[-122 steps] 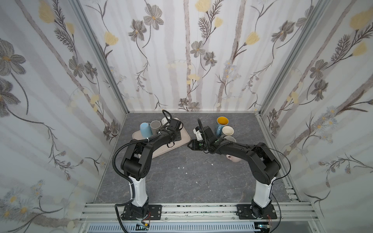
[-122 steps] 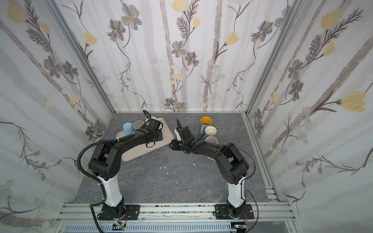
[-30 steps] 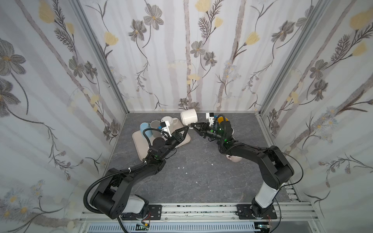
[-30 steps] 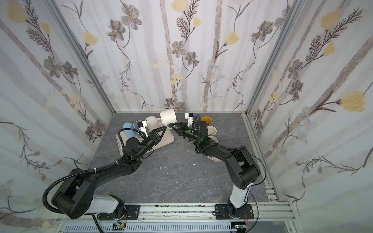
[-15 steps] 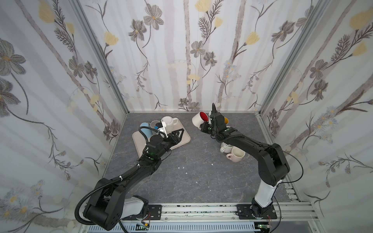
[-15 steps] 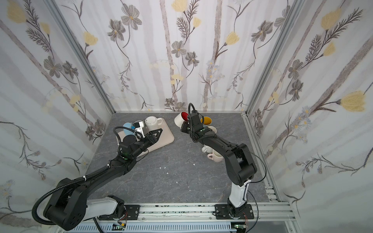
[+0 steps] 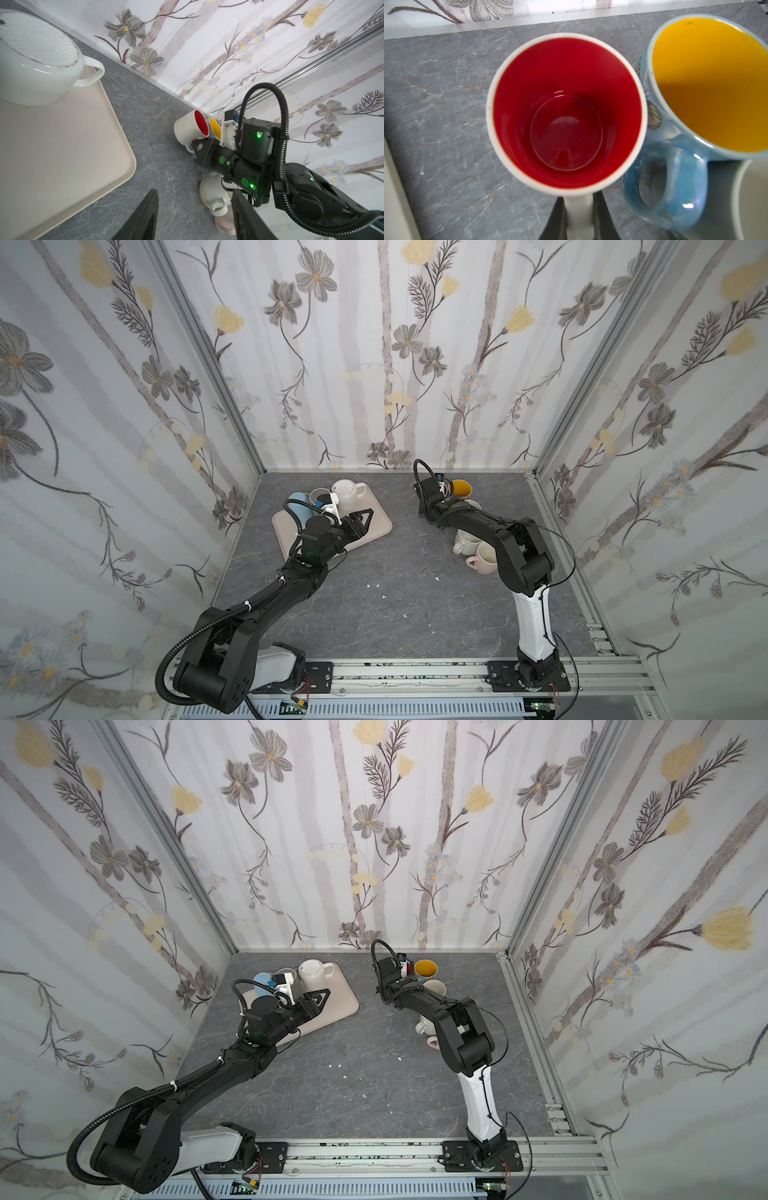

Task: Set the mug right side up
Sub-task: 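Carry the red-lined white mug with the right gripper beside the blue mug, then open and raise the right gripper while the left gripper moves over the tray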

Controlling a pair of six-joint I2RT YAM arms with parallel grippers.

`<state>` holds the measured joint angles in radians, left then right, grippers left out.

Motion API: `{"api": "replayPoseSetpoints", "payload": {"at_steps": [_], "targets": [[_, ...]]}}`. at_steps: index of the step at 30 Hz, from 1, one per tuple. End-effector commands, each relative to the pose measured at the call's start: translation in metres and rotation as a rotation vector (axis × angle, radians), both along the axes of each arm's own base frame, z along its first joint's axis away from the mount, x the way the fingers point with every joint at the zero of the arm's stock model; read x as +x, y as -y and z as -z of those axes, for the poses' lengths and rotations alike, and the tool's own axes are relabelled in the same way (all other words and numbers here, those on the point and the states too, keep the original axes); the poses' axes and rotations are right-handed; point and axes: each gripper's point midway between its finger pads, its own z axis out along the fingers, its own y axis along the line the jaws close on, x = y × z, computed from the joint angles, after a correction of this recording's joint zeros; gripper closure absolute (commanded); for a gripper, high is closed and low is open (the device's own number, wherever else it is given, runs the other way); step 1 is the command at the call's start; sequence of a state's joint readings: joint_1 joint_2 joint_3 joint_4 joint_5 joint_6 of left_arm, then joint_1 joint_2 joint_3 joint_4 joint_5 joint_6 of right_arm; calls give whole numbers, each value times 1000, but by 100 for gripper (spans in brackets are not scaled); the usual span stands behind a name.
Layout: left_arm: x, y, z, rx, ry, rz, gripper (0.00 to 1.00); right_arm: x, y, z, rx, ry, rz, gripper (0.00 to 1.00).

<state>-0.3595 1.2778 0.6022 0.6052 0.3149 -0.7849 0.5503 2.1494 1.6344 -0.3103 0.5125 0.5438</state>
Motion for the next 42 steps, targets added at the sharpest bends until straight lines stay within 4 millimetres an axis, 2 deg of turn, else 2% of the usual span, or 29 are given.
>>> {"api": "replayPoseSetpoints", "payload": {"at_steps": [1,8,12,17,19,22,29,34,36,38,39,42], "targets": [[1,1,1,12,10,20,44,10,12,-9,-49,57,69,100],[3,0,3,28,-2,28,44,24,5,6,-50,54,43,100],[3,-3,4,44,-5,17,44,23,3,12,-49,31,14,100],[3,-13,6,78,-13,-14,44,19,0,13,-57,10,-17,80],[1,-17,-3,80,4,-26,43,18,1,11,-60,10,-22,72],[1,-25,-6,101,-1,-55,43,17,-1,7,-60,14,-29,62],[9,-57,-11,231,-59,-172,41,10,-8,-12,-81,41,-62,55],[23,-102,-15,378,-132,-323,34,1,-16,-33,-35,63,-101,53],[30,-126,-16,405,-155,-388,32,-3,-19,-40,-17,68,-120,53],[38,-142,-17,417,-162,-421,31,-7,-23,-48,1,73,-140,52],[42,-144,-21,428,-155,-420,32,-9,-25,-51,11,75,-150,52],[66,-134,-14,464,-189,-363,34,-15,-34,-59,58,79,-194,52]]}}
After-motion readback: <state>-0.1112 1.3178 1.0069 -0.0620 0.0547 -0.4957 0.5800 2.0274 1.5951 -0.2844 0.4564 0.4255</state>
